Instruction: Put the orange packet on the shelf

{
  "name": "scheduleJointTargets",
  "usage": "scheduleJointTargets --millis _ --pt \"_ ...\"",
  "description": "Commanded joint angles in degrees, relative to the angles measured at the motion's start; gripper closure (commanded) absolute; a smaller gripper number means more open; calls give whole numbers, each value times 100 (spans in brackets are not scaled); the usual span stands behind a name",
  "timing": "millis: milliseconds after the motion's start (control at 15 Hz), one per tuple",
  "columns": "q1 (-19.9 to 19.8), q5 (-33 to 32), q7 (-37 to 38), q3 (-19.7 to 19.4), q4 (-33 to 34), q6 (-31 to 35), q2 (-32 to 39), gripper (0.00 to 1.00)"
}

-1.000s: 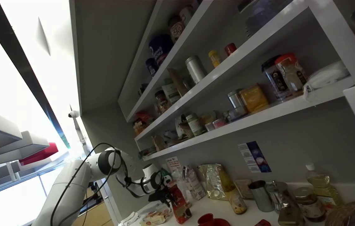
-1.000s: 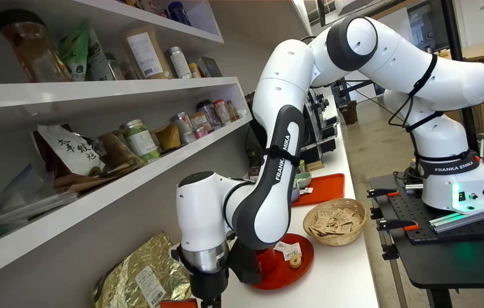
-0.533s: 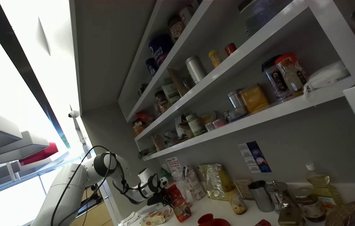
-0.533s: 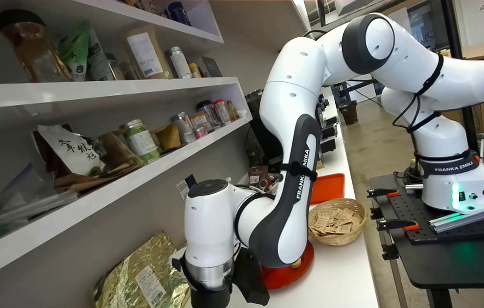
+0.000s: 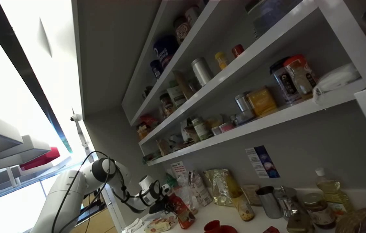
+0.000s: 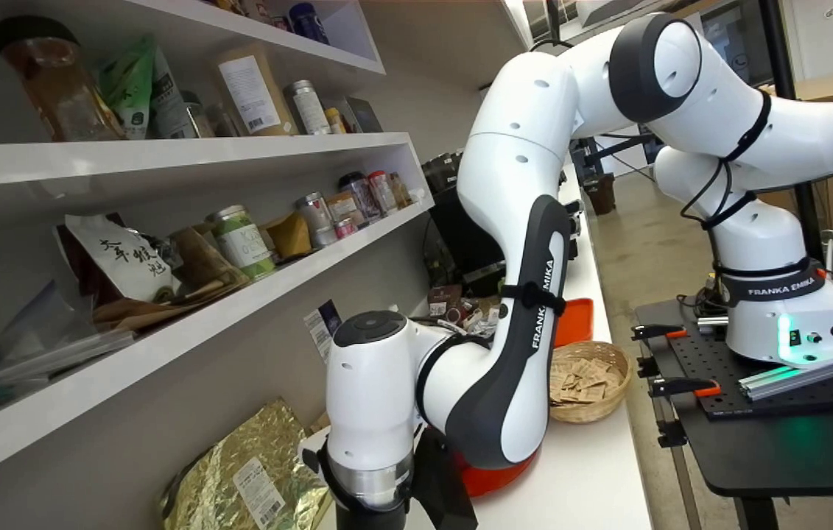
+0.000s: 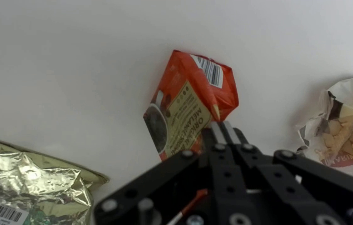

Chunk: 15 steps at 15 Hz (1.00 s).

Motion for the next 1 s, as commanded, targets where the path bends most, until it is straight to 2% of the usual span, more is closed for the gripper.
scheduleJointTargets --millis 0,200,600,800,933 --pt "180 13 326 -175 -470 8 -446 99" --pt "225 9 515 -240 -888 -74 -935 99" --pt "178 -252 932 -262 -2035 -480 -2572 99" --pt "-53 -641 1245 -75 -2573 -1113 -3566 99" --pt "-363 -886 1451 221 -2884 -1699 -4213 99"
